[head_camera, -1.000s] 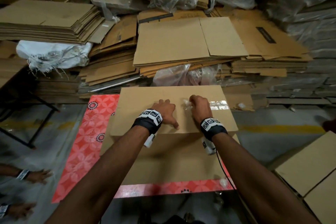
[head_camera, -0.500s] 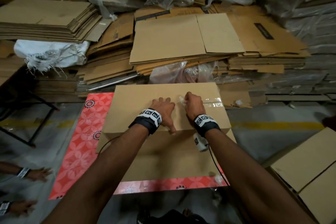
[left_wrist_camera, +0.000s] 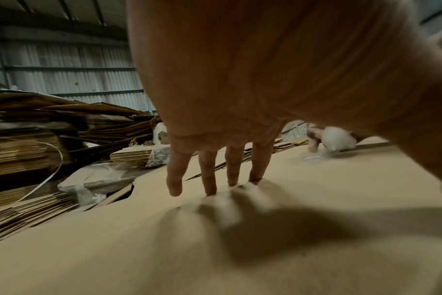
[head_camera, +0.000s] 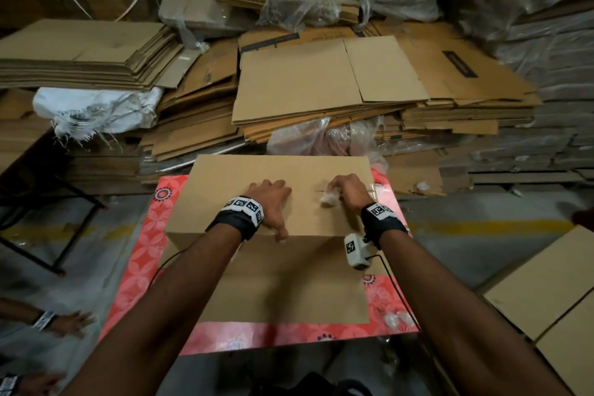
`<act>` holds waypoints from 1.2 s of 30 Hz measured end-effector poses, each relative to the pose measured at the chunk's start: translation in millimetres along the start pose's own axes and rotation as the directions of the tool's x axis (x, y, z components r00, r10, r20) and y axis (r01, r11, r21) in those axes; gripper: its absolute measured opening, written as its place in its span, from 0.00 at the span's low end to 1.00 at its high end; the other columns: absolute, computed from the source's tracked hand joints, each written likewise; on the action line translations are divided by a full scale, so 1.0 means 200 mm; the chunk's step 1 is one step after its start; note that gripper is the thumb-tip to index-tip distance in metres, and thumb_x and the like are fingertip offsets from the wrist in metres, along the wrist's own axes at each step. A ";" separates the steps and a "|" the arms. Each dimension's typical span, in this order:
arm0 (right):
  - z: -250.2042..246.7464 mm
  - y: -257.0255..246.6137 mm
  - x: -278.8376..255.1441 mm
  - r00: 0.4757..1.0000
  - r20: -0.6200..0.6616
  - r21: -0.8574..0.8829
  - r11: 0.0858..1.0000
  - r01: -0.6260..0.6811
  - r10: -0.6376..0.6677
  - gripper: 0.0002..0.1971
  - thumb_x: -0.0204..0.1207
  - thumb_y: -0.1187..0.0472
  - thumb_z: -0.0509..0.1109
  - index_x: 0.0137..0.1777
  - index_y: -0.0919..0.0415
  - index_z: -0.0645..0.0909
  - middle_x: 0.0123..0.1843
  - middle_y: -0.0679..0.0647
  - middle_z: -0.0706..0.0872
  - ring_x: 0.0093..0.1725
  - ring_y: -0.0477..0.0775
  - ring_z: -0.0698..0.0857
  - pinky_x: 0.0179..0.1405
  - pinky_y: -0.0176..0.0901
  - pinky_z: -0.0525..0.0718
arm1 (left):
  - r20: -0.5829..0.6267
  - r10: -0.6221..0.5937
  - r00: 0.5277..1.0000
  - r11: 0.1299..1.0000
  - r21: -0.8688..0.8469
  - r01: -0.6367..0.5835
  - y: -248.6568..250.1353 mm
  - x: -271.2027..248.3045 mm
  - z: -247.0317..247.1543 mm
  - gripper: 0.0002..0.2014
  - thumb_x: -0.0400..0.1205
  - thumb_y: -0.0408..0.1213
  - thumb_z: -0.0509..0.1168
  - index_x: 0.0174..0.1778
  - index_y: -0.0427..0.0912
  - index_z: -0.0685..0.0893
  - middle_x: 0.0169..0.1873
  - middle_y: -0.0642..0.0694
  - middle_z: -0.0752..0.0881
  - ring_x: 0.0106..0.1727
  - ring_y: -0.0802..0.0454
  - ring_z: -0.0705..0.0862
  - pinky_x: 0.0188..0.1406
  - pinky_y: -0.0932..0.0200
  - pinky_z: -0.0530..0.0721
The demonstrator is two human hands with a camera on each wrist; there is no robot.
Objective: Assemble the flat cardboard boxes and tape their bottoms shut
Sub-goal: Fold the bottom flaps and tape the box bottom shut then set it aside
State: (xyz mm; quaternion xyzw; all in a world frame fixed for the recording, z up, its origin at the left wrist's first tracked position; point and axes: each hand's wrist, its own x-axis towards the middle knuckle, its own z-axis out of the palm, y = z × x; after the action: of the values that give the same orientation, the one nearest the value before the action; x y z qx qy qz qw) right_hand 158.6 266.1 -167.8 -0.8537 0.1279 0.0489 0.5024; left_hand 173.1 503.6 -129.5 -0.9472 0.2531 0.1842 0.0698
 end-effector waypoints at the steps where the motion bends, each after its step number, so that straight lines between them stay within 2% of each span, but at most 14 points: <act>1: 0.01 -0.01 0.00 0.999 0.021 -0.050 0.998 0.032 -0.031 0.09 0.79 0.55 0.70 0.41 0.58 0.88 0.48 0.58 0.85 0.46 0.54 0.83 0.40 0.33 0.77 | 0.010 -0.004 1.000 1.000 0.005 0.004 0.01 0.00 -0.01 0.63 0.49 0.69 0.81 0.80 0.48 0.69 0.80 0.46 0.69 0.74 0.38 0.72 0.72 0.35 0.74; 4: 0.02 -0.02 0.00 0.993 0.030 -0.260 0.958 0.120 -0.116 0.12 0.70 0.52 0.82 0.35 0.53 0.82 0.53 0.64 0.84 0.50 0.61 0.84 0.47 0.43 0.81 | 0.031 -0.002 1.000 0.992 -0.129 0.006 0.08 0.04 -0.05 0.59 0.60 0.74 0.76 0.84 0.49 0.65 0.82 0.44 0.69 0.78 0.36 0.72 0.76 0.36 0.72; 6: 0.01 -0.04 -0.02 0.989 0.022 -0.298 0.943 0.149 -0.149 0.14 0.70 0.61 0.84 0.42 0.56 0.78 0.51 0.63 0.85 0.47 0.62 0.86 0.44 0.52 0.87 | 0.014 0.020 1.000 0.951 -0.310 -0.015 0.12 0.08 -0.07 0.56 0.69 0.72 0.74 0.89 0.49 0.61 0.85 0.43 0.67 0.81 0.38 0.71 0.78 0.38 0.72; 8: 0.00 -0.06 -0.03 0.986 0.046 -0.256 0.952 0.165 -0.159 0.16 0.74 0.68 0.80 0.54 0.61 0.75 0.49 0.62 0.87 0.42 0.59 0.88 0.36 0.48 0.89 | -0.016 0.046 0.999 0.925 -0.377 -0.048 0.16 0.12 -0.09 0.52 0.73 0.66 0.75 0.89 0.48 0.61 0.85 0.41 0.68 0.82 0.39 0.71 0.80 0.40 0.72; 12: -0.01 -0.06 -0.03 0.977 0.115 -0.529 0.822 0.213 -0.179 0.18 0.81 0.61 0.72 0.70 0.61 0.81 0.61 0.65 0.87 0.61 0.65 0.86 0.60 0.49 0.82 | -0.041 0.054 0.998 0.950 -0.307 -0.064 0.23 0.14 -0.07 0.52 0.64 0.64 0.83 0.82 0.48 0.72 0.75 0.42 0.77 0.73 0.37 0.78 0.71 0.41 0.80; 15: 0.01 -0.04 -0.07 0.961 0.202 -0.616 0.738 0.275 -0.190 0.18 0.86 0.52 0.67 0.66 0.65 0.86 0.62 0.65 0.80 0.61 0.66 0.82 0.58 0.47 0.74 | -0.045 0.041 0.998 0.974 -0.220 -0.050 0.24 0.16 -0.04 0.48 0.58 0.64 0.86 0.71 0.47 0.79 0.67 0.44 0.79 0.63 0.40 0.81 0.62 0.42 0.83; 18: 0.00 0.00 -0.09 0.949 0.226 -0.611 0.727 0.315 -0.222 0.23 0.80 0.51 0.75 0.69 0.66 0.83 0.64 0.65 0.77 0.62 0.66 0.79 0.64 0.53 0.77 | -0.074 0.033 0.997 0.983 -0.176 -0.045 0.24 0.16 -0.02 0.45 0.59 0.64 0.85 0.68 0.47 0.79 0.66 0.44 0.78 0.63 0.39 0.80 0.60 0.44 0.82; 21: -0.02 0.07 -0.10 0.951 0.127 -0.517 0.799 0.307 -0.282 0.16 0.79 0.64 0.74 0.65 0.68 0.84 0.64 0.64 0.77 0.61 0.65 0.80 0.63 0.47 0.76 | -0.099 0.031 0.995 0.989 -0.138 -0.045 0.25 0.17 -0.02 0.47 0.60 0.65 0.84 0.72 0.47 0.78 0.69 0.43 0.77 0.66 0.38 0.79 0.60 0.43 0.78; 23: -0.02 0.13 -0.11 0.952 0.035 -0.377 0.879 0.293 -0.303 0.15 0.80 0.64 0.74 0.64 0.69 0.83 0.64 0.61 0.75 0.59 0.59 0.79 0.66 0.47 0.77 | -0.101 0.028 0.994 0.989 -0.139 -0.042 0.25 0.18 -0.01 0.48 0.60 0.66 0.84 0.72 0.46 0.78 0.69 0.43 0.77 0.66 0.38 0.78 0.61 0.43 0.78; 26: -0.01 0.15 -0.13 0.985 -0.045 0.045 0.984 0.171 -0.169 0.16 0.83 0.55 0.72 0.67 0.61 0.80 0.68 0.56 0.74 0.65 0.57 0.80 0.69 0.55 0.83 | -0.105 0.031 0.994 0.989 -0.142 -0.046 0.24 0.18 0.00 0.49 0.59 0.67 0.83 0.74 0.47 0.78 0.70 0.43 0.77 0.67 0.38 0.78 0.62 0.42 0.77; 28: 0.00 0.10 -0.15 0.999 -0.028 0.344 0.938 0.043 -0.036 0.11 0.84 0.54 0.71 0.59 0.57 0.77 0.63 0.58 0.81 0.63 0.60 0.83 0.63 0.58 0.87 | -0.104 0.031 0.994 0.988 -0.150 -0.047 0.24 0.18 0.00 0.50 0.60 0.67 0.83 0.75 0.47 0.77 0.70 0.43 0.76 0.68 0.37 0.77 0.63 0.42 0.77; 29: 0.01 0.10 -0.15 0.999 -0.039 0.386 0.922 0.021 -0.006 0.11 0.83 0.53 0.70 0.57 0.58 0.76 0.60 0.58 0.84 0.62 0.62 0.85 0.64 0.60 0.86 | -0.104 0.030 0.994 0.987 -0.156 -0.046 0.24 0.17 0.00 0.50 0.60 0.67 0.83 0.76 0.47 0.77 0.71 0.43 0.76 0.68 0.37 0.77 0.63 0.42 0.77; 33: -0.03 0.10 -0.12 0.976 -0.219 0.292 0.954 0.062 0.003 0.12 0.88 0.51 0.65 0.58 0.61 0.74 0.54 0.60 0.88 0.58 0.66 0.87 0.67 0.62 0.83 | -0.102 0.033 0.994 0.983 -0.175 -0.051 0.23 0.16 0.01 0.50 0.61 0.66 0.83 0.76 0.46 0.76 0.72 0.43 0.75 0.70 0.37 0.76 0.66 0.41 0.76; 36: -0.10 0.07 -0.13 0.961 -0.271 0.038 0.997 0.072 -0.059 0.22 0.91 0.47 0.59 0.71 0.67 0.70 0.58 0.57 0.78 0.57 0.60 0.80 0.59 0.47 0.76 | -0.101 0.040 0.994 0.982 -0.181 -0.058 0.23 0.16 0.02 0.49 0.62 0.66 0.82 0.76 0.47 0.77 0.72 0.44 0.76 0.70 0.38 0.75 0.65 0.41 0.75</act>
State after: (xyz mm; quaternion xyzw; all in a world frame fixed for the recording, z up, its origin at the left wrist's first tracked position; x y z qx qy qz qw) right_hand 128.8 246.4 -164.5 -0.8440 0.1677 -0.0875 0.5018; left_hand 175.1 450.4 -147.3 -0.9508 0.2616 0.1622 -0.0347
